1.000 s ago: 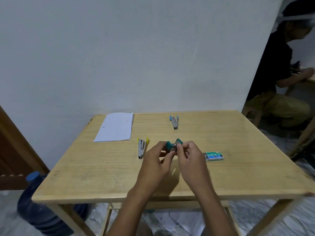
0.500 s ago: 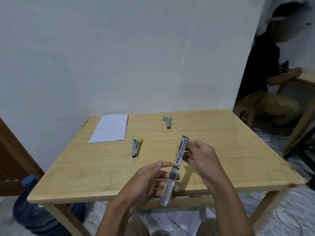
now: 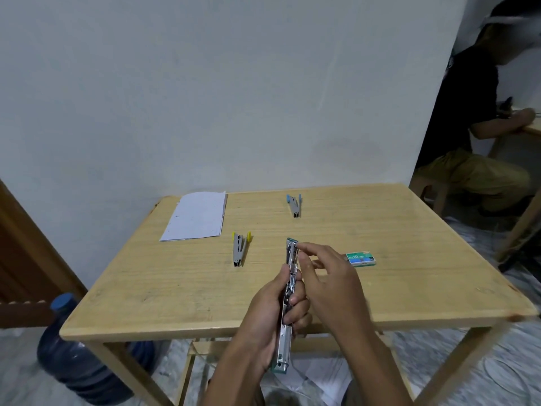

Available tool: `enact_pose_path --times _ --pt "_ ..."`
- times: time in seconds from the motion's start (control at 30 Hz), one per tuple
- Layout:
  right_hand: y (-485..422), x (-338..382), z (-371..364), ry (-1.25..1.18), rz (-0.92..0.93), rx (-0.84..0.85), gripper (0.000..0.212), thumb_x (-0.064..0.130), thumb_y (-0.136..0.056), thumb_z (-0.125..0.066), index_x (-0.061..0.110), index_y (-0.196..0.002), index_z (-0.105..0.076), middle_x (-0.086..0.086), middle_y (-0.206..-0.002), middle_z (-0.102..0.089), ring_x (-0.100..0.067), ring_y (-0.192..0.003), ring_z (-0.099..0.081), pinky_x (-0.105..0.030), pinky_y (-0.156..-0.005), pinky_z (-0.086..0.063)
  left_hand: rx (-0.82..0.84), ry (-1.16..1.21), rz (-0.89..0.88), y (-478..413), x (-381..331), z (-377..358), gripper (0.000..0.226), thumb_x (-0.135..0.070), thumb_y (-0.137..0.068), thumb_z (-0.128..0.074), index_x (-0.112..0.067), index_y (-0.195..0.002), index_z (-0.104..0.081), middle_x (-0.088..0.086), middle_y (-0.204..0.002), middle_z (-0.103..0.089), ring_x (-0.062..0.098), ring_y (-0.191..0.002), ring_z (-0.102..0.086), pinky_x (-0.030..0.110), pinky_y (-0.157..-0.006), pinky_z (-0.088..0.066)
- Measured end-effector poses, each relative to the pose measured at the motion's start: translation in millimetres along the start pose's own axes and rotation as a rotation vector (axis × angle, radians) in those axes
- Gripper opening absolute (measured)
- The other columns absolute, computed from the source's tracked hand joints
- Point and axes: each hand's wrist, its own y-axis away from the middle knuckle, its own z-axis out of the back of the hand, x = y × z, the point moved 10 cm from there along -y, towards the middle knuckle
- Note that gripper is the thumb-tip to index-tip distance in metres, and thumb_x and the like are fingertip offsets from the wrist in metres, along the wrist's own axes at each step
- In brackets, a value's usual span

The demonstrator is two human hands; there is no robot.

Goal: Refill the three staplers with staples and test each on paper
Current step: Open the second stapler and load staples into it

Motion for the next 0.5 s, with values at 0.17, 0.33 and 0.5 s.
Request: enact_pose_path --times 0.17,0.33,0.5 --pt "-3.5 11.2 4.3 0.057 0.081 -0.018 0.012 0.028 -0.094 -0.061 0.033 -0.102 -0.068 0.019 -0.099 -0.066 0.000 -0.085 -0.064 -0.031 -0.075 -0.053 -0.035 -0.041 -0.027 2.4 -9.6 -0.7 0.053 -0.049 -0.097 -0.043 -0.014 -0.058 -0.045 0.000 -0.047 -0.025 0.010 -0.037 -0.020 0.028 -0.048 -0.018" --pt "0.7 18.2 2.9 0.107 0.143 0.035 0.006 0.029 -0.093 -0.062 0.034 -0.094 -0.065 0.022 -0.096 -0.063 0.003 -0.089 -0.060 -0.030 -0.072 -0.052 -0.052 -0.043 -0.030 6.2 -15.7 -6.5 0.057 -0.046 -0.099 -0.042 -0.017 -0.053 -0.060 -0.002 -0.043 -0.033 0.012 -0.042 -0.022 0.023 -0.044 -0.026" --pt "10.9 16.8 9.1 0.045 0.178 -0.015 0.005 0.031 -0.089 -0.065 0.034 -0.088 -0.061 0.020 -0.091 -0.062 -0.002 -0.085 -0.062 -0.030 -0.070 -0.051 -0.107 -0.014 -0.032 5.1 -10.8 -2.5 0.052 -0.045 -0.098 -0.044 -0.015 -0.058 -0.055 0.000 -0.047 -0.033 0.010 -0.039 -0.024 0.025 -0.045 -0.025"
